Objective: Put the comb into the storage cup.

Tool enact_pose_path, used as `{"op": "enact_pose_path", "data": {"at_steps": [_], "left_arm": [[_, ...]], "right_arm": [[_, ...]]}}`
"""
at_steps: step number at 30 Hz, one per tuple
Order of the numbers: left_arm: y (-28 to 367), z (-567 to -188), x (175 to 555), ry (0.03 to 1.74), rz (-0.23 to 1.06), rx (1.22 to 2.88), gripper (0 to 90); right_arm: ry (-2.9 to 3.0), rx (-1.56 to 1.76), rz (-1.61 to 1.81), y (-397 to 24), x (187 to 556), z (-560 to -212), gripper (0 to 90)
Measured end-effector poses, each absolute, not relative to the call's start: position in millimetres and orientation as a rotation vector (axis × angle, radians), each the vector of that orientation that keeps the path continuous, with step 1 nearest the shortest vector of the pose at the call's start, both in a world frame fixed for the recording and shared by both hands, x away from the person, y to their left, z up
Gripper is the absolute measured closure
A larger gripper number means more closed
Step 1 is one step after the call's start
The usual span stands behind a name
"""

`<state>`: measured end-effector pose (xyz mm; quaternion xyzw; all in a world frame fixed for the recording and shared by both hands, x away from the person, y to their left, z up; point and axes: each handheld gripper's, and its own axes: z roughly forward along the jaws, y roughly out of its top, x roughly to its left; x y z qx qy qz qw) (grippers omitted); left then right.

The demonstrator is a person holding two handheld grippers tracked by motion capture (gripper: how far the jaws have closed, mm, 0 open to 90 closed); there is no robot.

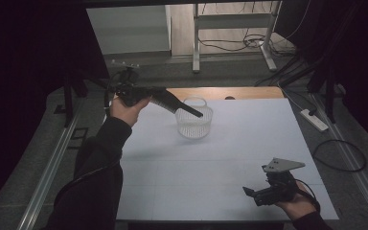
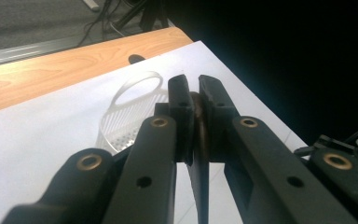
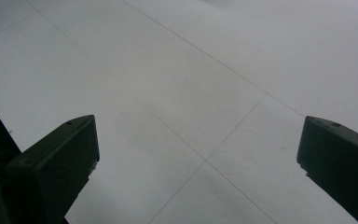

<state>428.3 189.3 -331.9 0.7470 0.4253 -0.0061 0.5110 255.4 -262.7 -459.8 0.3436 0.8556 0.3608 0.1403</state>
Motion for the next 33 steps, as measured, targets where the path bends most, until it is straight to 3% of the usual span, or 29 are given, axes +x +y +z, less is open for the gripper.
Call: {"op": "enact_pose_path", "data": {"at_steps": [33], "left_arm": [[163, -361, 462, 1.094, 0.010, 1.825, 83.7]], "right_arm": [[2.388, 1.128, 1.007, -286, 248, -459, 0.0]]}}
